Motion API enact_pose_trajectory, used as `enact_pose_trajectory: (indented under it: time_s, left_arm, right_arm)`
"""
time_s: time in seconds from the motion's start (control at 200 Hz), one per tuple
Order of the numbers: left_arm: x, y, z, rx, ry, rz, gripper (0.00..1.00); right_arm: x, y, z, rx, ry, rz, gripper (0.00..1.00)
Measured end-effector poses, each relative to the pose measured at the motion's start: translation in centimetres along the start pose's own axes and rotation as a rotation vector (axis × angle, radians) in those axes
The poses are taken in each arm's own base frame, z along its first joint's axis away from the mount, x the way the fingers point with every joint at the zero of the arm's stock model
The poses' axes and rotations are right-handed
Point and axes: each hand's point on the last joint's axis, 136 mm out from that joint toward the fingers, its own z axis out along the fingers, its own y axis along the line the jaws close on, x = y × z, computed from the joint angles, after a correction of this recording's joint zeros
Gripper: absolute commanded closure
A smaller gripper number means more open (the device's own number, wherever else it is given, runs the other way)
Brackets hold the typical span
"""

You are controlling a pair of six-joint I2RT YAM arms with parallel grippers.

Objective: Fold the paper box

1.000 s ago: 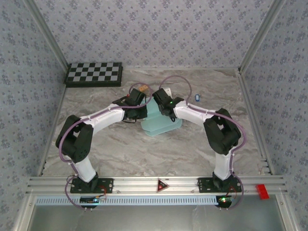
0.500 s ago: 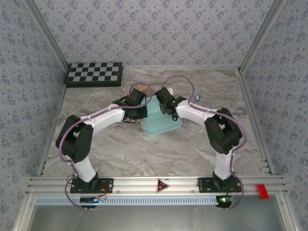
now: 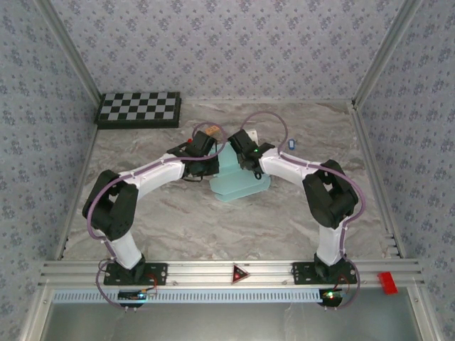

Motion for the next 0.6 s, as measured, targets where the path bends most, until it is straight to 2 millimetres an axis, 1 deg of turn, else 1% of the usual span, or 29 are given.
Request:
enact_pose_trajectory:
  time_s: [0.085, 0.235, 0.6]
  left_arm:
    - [-0.17, -0.19, -0.01, 0.008, -0.006, -0.001, 1.00]
    - [-0.21, -0.29, -0.01, 0.013, -0.007, -0.001, 1.00]
    - [-0.09, -0.44, -0.02, 0.017, -0.003, 0.001, 1.00]
  right_arm:
    - [-0.30, -0.33, -0.28, 0.037, -0.004, -0.002, 0.83]
    - [-0.28, -0.49, -0.15, 0.078, 0.000, 0.005, 0.83]
    - [-0.05, -0.67, 0.07, 0.115, 0.023, 0.029, 0.83]
